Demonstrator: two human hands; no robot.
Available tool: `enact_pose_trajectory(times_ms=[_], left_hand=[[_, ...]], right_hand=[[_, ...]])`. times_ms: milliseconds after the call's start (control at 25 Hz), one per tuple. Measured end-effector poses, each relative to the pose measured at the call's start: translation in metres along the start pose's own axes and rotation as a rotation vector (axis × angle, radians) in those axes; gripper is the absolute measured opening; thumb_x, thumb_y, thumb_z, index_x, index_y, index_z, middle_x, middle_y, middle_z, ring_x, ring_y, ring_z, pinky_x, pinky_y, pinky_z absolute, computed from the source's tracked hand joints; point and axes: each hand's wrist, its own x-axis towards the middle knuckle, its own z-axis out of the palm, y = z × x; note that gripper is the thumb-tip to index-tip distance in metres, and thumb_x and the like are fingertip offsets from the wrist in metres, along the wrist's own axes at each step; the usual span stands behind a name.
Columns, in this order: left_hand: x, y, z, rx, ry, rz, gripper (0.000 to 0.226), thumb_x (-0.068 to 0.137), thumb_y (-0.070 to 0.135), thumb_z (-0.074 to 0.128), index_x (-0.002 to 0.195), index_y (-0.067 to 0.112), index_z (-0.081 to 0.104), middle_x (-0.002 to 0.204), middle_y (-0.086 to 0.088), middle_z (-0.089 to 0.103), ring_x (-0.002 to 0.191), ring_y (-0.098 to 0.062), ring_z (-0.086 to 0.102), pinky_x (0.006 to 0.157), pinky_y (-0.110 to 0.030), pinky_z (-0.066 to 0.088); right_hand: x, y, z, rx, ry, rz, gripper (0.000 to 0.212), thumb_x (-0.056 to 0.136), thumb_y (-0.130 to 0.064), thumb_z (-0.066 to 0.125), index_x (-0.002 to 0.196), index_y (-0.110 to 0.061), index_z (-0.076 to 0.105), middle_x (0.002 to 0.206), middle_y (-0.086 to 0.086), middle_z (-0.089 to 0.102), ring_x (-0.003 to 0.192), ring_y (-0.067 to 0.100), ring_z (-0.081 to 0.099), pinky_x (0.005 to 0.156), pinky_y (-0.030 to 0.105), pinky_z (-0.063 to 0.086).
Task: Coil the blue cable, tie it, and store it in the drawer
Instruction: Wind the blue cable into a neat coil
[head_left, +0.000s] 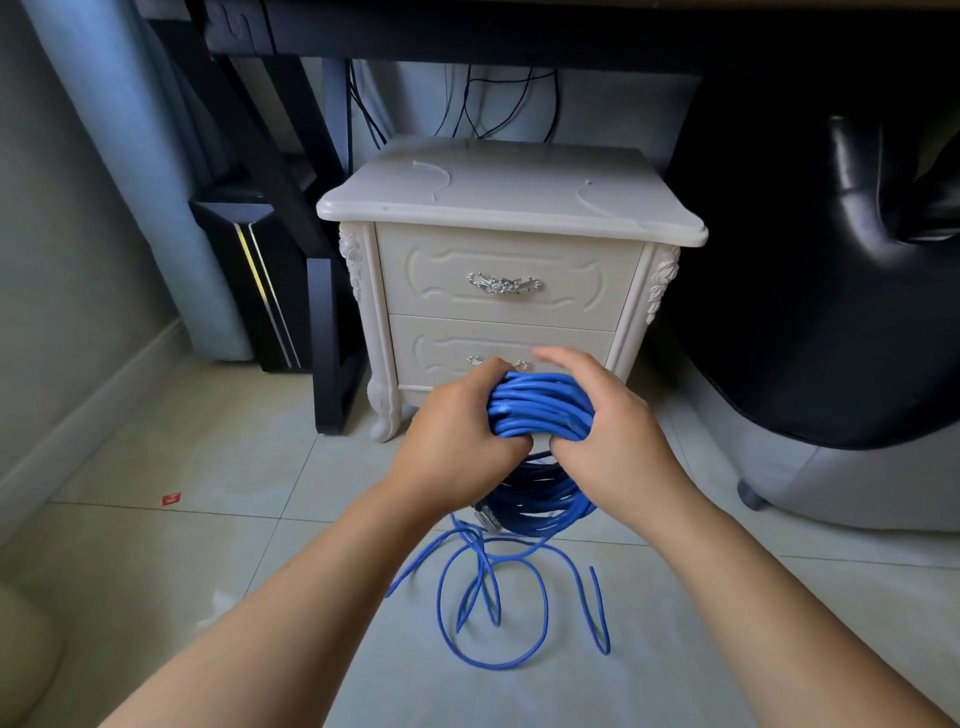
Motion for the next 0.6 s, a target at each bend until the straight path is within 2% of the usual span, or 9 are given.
enact_pose_trajectory(times_ms=[120, 200, 280, 360, 480, 600], left_hand=[[0.001, 0.002, -0.008, -0.213, 0.041, -0.101, 0.027, 0.071, 0.0, 0.068, 0.089, 0.019, 0.062, 0.06, 0.013, 0.059, 0.054, -0.004, 0.05, 0.053, -0.016, 0.04], [0.003, 0.002, -0.012, -0.361, 0.076, -0.181, 0.026, 0.073, -0.003, 0.07, 0.09, 0.016, 0.064, 0.061, 0.01, 0.059, 0.055, -0.008, 0.052, 0.054, -0.016, 0.041], [0.005, 0.003, -0.013, -0.479, 0.124, -0.238, 0.026, 0.074, -0.005, 0.07, 0.09, 0.014, 0.065, 0.062, 0.006, 0.058, 0.058, -0.012, 0.054, 0.057, -0.019, 0.043], [0.007, 0.002, -0.012, -0.588, 0.181, -0.295, 0.024, 0.074, -0.006, 0.069, 0.09, 0.011, 0.063, 0.066, 0.0, 0.057, 0.059, -0.015, 0.055, 0.059, -0.023, 0.046], [0.006, 0.004, -0.006, -0.782, 0.256, -0.394, 0.018, 0.078, -0.006, 0.065, 0.087, 0.008, 0.059, 0.066, -0.004, 0.056, 0.064, -0.02, 0.056, 0.063, -0.029, 0.047], [0.003, 0.008, 0.004, -1.02, 0.306, -0.523, 0.016, 0.084, -0.003, 0.061, 0.088, 0.012, 0.059, 0.064, -0.002, 0.057, 0.067, -0.021, 0.058, 0.07, -0.036, 0.048]], right_hand=[[0.001, -0.002, -0.012, 0.216, -0.071, 0.087, 0.061, 0.073, -0.016, 0.075, 0.122, -0.045, 0.054, 0.11, -0.018, 0.066, 0.097, 0.002, 0.065, 0.086, 0.021, 0.052], [0.001, 0.001, -0.016, 0.312, -0.117, 0.152, 0.053, 0.07, -0.03, 0.076, 0.116, -0.045, 0.056, 0.103, -0.02, 0.068, 0.096, 0.001, 0.066, 0.086, 0.024, 0.051], [0.0, 0.004, -0.013, 0.338, -0.128, 0.203, 0.053, 0.07, -0.034, 0.075, 0.117, -0.046, 0.055, 0.097, -0.02, 0.067, 0.093, 0.002, 0.065, 0.086, 0.026, 0.05], [-0.001, 0.006, -0.005, 0.424, -0.07, 0.234, 0.056, 0.069, -0.035, 0.075, 0.12, -0.046, 0.053, 0.096, -0.015, 0.067, 0.095, 0.007, 0.066, 0.09, 0.031, 0.052], [-0.001, 0.005, 0.009, 0.692, 0.026, 0.283, 0.061, 0.07, -0.028, 0.077, 0.125, -0.041, 0.053, 0.101, -0.006, 0.07, 0.106, 0.018, 0.068, 0.099, 0.039, 0.051], [0.001, 0.002, 0.02, 0.906, 0.103, 0.373, 0.056, 0.08, -0.01, 0.075, 0.128, -0.032, 0.056, 0.099, 0.004, 0.07, 0.107, 0.033, 0.067, 0.099, 0.049, 0.051]])
